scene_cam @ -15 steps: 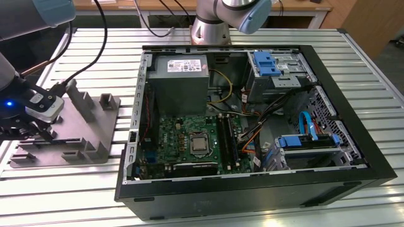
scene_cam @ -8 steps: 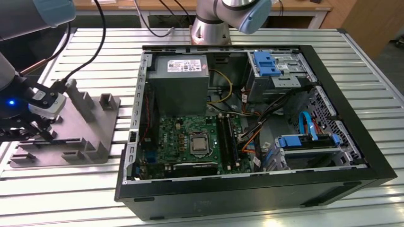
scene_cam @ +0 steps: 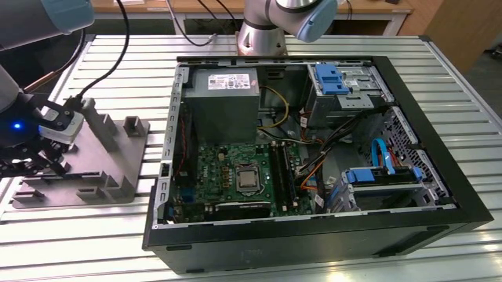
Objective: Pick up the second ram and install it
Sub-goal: 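Pick up the second ram and move it above second insertion slot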
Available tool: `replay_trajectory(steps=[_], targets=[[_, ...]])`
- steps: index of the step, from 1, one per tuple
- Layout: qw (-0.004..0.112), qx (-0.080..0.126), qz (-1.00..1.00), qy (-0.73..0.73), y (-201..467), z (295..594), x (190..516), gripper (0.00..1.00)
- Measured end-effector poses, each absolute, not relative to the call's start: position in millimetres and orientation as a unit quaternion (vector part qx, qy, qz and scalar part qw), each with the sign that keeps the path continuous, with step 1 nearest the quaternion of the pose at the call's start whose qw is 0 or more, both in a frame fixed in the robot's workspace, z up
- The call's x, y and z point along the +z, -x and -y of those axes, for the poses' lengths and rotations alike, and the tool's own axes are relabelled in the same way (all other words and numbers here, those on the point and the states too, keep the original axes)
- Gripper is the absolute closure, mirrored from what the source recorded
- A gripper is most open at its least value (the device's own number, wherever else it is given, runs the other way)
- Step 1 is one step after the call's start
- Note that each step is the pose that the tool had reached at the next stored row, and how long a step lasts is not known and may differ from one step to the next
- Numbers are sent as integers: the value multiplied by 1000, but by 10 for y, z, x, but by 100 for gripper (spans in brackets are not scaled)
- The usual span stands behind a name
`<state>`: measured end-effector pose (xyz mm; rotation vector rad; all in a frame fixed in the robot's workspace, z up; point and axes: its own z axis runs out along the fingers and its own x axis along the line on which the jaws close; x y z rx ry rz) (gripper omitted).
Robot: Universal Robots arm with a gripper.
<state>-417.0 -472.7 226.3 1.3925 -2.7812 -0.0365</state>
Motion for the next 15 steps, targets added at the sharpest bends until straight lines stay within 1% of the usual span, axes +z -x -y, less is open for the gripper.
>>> replay_trajectory(steps=[15], targets=[[16,-10,855,-518,4170,4727,2263,90]])
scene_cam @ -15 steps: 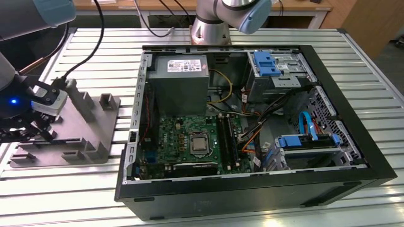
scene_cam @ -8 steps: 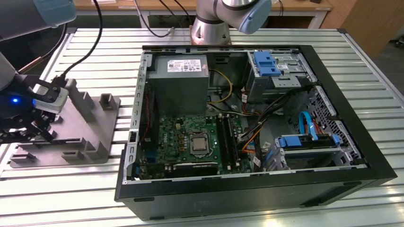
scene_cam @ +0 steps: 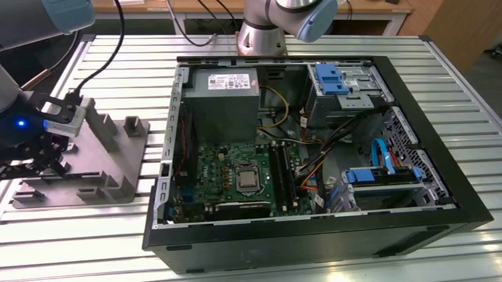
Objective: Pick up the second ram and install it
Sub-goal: 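Pick up the second ram and move it above second insertion slot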
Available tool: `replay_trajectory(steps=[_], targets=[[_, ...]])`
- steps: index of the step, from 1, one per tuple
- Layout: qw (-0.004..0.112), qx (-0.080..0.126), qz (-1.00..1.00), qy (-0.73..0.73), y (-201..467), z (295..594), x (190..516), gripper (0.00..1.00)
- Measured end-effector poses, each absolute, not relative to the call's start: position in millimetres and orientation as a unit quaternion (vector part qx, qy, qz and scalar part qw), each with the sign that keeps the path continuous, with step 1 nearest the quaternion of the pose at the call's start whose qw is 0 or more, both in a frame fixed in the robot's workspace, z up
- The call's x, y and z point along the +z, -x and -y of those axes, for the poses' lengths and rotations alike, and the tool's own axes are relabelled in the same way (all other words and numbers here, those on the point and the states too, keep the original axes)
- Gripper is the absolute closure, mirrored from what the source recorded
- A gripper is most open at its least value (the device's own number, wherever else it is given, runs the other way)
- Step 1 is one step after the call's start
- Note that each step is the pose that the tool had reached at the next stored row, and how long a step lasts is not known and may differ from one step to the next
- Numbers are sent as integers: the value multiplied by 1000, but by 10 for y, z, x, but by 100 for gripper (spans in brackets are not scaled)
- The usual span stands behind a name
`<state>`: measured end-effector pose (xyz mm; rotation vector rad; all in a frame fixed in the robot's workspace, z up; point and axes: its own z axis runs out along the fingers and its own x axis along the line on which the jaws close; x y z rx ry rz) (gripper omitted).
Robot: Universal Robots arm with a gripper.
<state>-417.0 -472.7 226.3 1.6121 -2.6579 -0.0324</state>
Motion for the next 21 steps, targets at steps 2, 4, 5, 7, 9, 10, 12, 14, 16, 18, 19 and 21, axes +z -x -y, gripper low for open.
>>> replay_trajectory(steps=[2,4,5,7,9,10,12,14,16,18,19,21], targets=[[17,-10,850,-527,4170,4727,2263,90],[17,-10,844,-535,4170,4727,2263,90],[17,-10,842,-540,4170,4727,2263,90],[17,-10,836,-548,4170,4727,2263,90],[17,-10,831,-556,4170,4727,2263,90],[17,-10,828,-560,4170,4727,2263,90],[17,-9,823,-568,4170,4727,2263,90],[17,-9,817,-576,4170,4727,2262,90],[17,-9,812,-584,4170,4727,2263,90],[17,-9,806,-591,4170,4727,2262,90],[17,-9,803,-596,4170,4727,2262,90],[17,-9,797,-604,4170,4727,2262,90]])
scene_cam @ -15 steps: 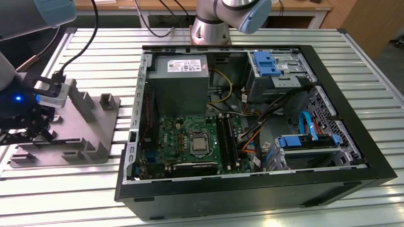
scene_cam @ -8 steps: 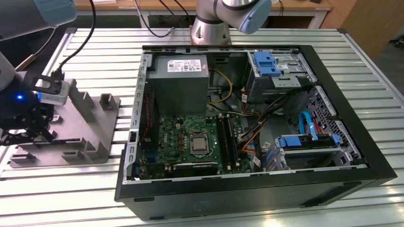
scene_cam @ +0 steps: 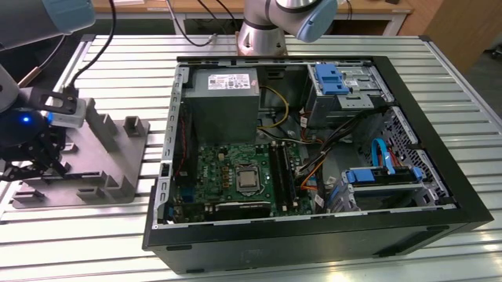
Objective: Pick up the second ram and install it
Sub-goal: 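Pick up the second ram and move it above second insertion slot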
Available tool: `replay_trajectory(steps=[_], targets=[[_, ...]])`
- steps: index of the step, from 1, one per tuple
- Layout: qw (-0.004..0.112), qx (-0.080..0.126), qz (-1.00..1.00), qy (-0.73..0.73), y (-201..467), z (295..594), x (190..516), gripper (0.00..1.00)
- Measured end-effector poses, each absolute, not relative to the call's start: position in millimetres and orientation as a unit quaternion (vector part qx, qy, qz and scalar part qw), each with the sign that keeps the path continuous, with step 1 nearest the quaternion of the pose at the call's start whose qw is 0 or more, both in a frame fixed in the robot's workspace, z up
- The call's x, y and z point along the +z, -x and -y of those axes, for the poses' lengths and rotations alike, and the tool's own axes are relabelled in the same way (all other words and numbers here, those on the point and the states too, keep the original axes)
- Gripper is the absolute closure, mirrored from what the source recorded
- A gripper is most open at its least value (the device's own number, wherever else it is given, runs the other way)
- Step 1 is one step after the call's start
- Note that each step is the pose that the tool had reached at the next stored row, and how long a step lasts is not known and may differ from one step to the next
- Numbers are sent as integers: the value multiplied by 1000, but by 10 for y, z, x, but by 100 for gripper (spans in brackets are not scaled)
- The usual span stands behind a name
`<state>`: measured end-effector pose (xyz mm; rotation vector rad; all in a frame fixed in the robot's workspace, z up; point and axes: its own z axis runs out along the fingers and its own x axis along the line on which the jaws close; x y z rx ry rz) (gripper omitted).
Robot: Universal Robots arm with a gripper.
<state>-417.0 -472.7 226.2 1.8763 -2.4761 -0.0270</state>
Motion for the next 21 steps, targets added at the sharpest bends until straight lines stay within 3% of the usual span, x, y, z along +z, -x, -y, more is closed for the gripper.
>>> replay_trajectory(steps=[21], targets=[[18,-7,733,-680,4170,4727,2261,90]])
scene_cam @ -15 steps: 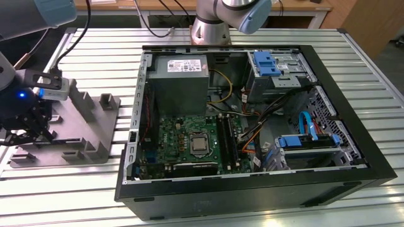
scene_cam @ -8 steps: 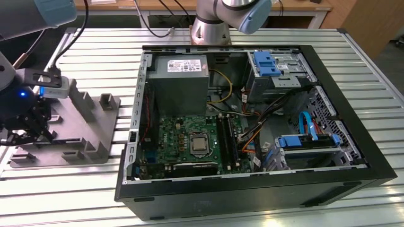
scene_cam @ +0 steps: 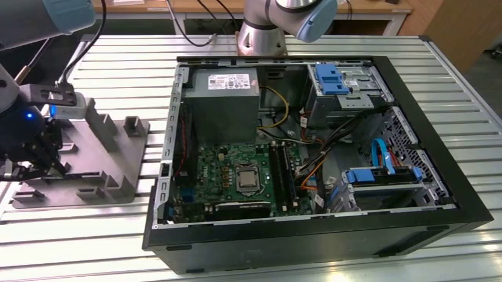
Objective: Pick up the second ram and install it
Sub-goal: 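Pick up the second ram and move it above second insertion slot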
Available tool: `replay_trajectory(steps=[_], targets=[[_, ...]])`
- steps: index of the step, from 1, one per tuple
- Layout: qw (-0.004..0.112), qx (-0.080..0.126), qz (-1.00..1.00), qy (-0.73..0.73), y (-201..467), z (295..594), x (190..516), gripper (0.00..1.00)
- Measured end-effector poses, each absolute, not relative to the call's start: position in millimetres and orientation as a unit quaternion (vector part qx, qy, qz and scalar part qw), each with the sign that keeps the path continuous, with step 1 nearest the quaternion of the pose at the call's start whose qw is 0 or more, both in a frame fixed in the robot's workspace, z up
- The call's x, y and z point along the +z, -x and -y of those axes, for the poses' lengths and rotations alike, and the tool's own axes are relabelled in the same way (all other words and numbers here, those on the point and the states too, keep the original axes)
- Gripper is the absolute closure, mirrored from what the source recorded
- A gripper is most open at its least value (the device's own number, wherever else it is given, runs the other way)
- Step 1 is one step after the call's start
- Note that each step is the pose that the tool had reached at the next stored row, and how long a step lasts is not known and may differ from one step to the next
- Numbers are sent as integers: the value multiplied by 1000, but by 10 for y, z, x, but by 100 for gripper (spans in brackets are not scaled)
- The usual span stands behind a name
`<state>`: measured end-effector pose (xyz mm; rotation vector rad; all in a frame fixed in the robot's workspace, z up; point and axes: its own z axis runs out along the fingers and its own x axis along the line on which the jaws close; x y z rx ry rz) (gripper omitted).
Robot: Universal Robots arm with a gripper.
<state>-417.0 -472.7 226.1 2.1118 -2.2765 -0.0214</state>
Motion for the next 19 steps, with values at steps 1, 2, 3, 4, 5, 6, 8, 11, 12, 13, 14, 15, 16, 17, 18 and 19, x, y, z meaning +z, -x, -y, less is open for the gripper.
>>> replay_trajectory(steps=[1,2,3,4,5,6,8,11,12,13,14,15,16,17,18,19], targets=[[18,-7,730,-683,4170,4727,2261,90],[18,-7,727,-686,4170,4727,2261,90],[18,-7,724,-689,4170,4727,2261,90],[18,-7,721,-693,4170,4727,2261,90],[18,-7,718,-696,4170,4727,2260,90],[18,-6,715,-699,4170,4727,2261,90],[18,-6,709,-705,4170,4727,2261,90],[18,-6,700,-714,4170,4727,2260,90],[18,-6,697,-717,4170,4727,2260,90],[19,-6,694,-719,4170,4727,2260,90],[19,-6,691,-722,4170,4727,2260,90],[19,-6,688,-725,4170,4727,2260,90],[19,-6,685,-728,4170,4727,2260,90],[19,-6,682,-731,4170,4727,2260,90],[19,-5,679,-734,4170,4727,2260,90],[19,-5,676,-736,4170,4727,2260,90]])
